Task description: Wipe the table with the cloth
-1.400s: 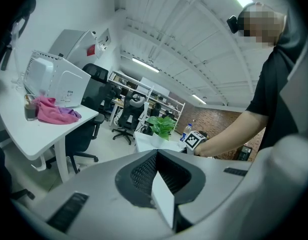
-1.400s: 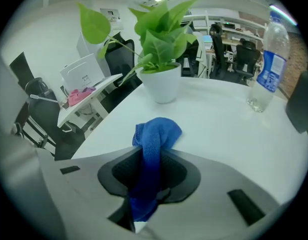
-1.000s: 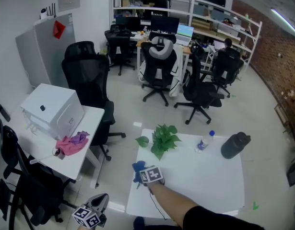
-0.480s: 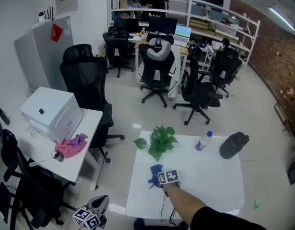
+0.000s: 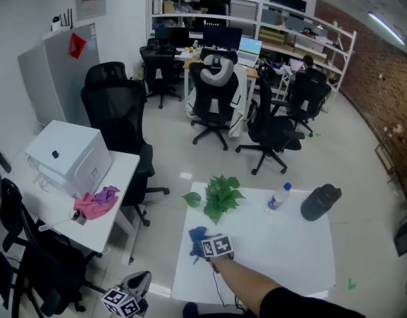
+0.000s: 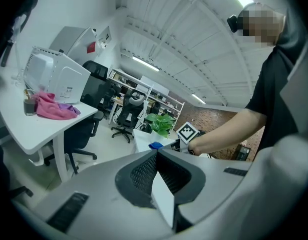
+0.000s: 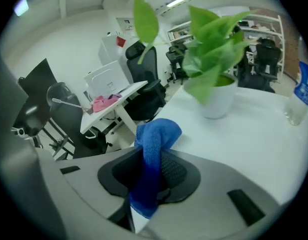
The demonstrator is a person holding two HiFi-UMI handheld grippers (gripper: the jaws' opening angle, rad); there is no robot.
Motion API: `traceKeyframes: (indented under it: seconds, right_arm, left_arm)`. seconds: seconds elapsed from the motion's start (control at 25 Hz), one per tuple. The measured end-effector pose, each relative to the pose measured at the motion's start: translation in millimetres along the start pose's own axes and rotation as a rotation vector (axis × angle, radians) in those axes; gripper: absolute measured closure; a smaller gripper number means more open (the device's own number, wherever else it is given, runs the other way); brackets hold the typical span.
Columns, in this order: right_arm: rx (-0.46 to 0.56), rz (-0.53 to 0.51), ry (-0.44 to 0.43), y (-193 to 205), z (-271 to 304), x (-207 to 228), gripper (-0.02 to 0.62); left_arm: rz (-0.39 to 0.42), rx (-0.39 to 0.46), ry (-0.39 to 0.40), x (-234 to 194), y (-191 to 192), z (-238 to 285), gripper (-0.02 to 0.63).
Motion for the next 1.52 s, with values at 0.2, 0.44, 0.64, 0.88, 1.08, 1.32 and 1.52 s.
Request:
traceKeyframes:
  seconds: [0.2, 0.44, 0.64, 0.88, 1.08, 1.32, 1.52]
  right_arm:
    - [-0.053, 0.022, -0.032, -5, 35, -19, 0.5]
    - [-0.026, 0.105, -0.027, 8, 29, 4, 0.499]
    - [-0.02, 0.172, 0.03, 39, -12, 42, 0.499]
    - [-0.019, 0.232, 0.101, 59, -42, 71, 0.499]
    - [0.032, 0.185, -0.041, 29, -8, 23, 0.5]
    - [-0.027, 0.13, -0.055, 16, 21, 8, 0.5]
    - [-0.044, 0.142, -0.005, 28, 2, 28, 0.5]
  left_arm:
    - [-0.008, 0.012, -0.032, -6, 4, -12, 0.607]
    - [-0.022, 0.008, -0.055, -12, 8, -18, 0.607]
    - [-0.018, 0.005, -0.025, -6, 2, -7, 0.607]
    - [-0.018, 0.002, 0.011, -2, 3, 5, 0.607]
    - [-0.022, 0.0, -0.003, -8, 9, -2, 0.607]
    - [-0.028, 0.011, -0.032, -12, 12, -14, 0.607]
    - [-0.036, 0.009, -0.038, -5, 15, -16, 0.607]
Point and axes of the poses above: the fingertips, and each gripper's own axes: z forward along the fingers, x to its right, y out of its underside, the point moved 10 cm from there along -z, backward along the fingers, and after that the axes turned 11 degrees about -z, right-handed, at the moved point
